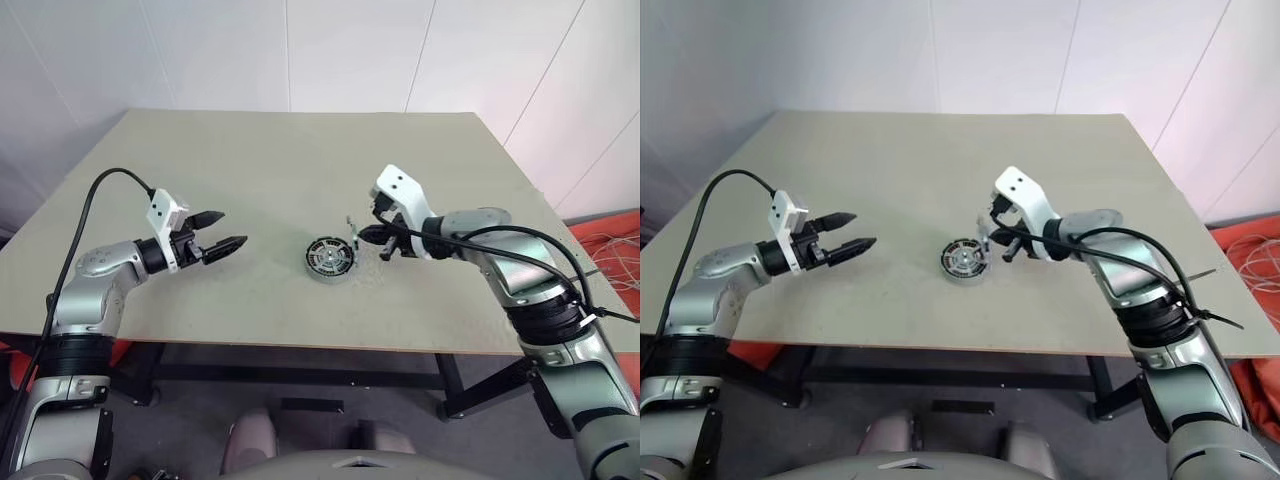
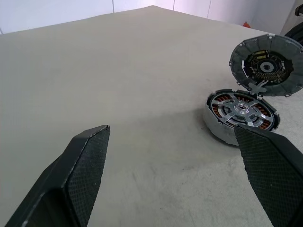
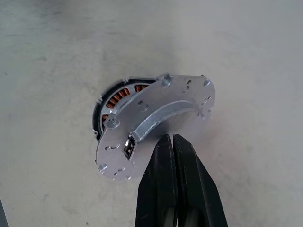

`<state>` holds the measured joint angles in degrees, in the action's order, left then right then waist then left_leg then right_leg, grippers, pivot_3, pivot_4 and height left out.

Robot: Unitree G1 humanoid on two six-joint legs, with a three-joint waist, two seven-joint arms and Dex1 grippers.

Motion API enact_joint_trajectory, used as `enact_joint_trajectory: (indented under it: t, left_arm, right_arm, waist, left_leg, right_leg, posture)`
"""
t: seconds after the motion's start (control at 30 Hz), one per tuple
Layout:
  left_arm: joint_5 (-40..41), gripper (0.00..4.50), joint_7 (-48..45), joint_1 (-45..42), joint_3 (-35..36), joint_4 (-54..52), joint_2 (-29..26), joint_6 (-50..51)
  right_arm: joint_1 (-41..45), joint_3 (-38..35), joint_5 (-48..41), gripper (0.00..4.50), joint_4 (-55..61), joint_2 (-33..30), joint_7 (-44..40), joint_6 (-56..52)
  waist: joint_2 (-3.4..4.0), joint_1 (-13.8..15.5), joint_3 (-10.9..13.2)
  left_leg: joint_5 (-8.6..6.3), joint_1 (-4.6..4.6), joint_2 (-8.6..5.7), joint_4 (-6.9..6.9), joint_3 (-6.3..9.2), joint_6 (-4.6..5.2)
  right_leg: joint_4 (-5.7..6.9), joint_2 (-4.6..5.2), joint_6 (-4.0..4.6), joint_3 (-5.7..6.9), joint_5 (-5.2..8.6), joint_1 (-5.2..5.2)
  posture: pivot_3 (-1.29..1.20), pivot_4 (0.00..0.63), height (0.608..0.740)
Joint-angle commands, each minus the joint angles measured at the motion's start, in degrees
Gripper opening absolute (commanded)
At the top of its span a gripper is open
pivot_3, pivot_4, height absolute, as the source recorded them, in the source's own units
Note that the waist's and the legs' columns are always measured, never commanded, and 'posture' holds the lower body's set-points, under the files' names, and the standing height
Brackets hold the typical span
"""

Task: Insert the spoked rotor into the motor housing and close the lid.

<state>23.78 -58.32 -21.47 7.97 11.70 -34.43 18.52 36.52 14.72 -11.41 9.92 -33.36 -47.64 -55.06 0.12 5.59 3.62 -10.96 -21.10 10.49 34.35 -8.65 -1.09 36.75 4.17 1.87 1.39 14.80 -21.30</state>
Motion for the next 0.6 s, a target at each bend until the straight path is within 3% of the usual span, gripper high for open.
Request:
enact_joint_trajectory:
  t: [0.03, 0.6]
  left_arm:
    - [0.15, 4.5, 0.04, -1.15, 0.47, -0.61, -0.33, -0.99]
    - [0.28, 4.5, -0.04, -1.5, 0.44, -0.66, -0.19, -0.94]
  right_arm:
    - [1.66, 0.98, 0.66, 0.03, 0.05, 2.21, 1.78, 2.74]
    - [-1.05, 4.92, 3.68, 0.03, -5.1, 8.83, 6.51, 8.03]
  waist:
    - [0.0, 0.0, 0.0]
    - [-0.01, -0.06, 0.0]
  left_leg:
    - [0.0, 0.0, 0.0, -0.01, 0.0, 0.0]
    - [0.02, -0.01, -0.03, -0.11, 0.01, -0.04]
  right_leg:
    - [-0.01, 0.0, 0.0, 0.0, 0.0, 0.01]
    - [-0.07, 0.0, -0.01, 0.0, 0.0, -0.02]
  posture:
    - [0.0, 0.0, 0.74]
    - [0.0, 0.0, 0.74]
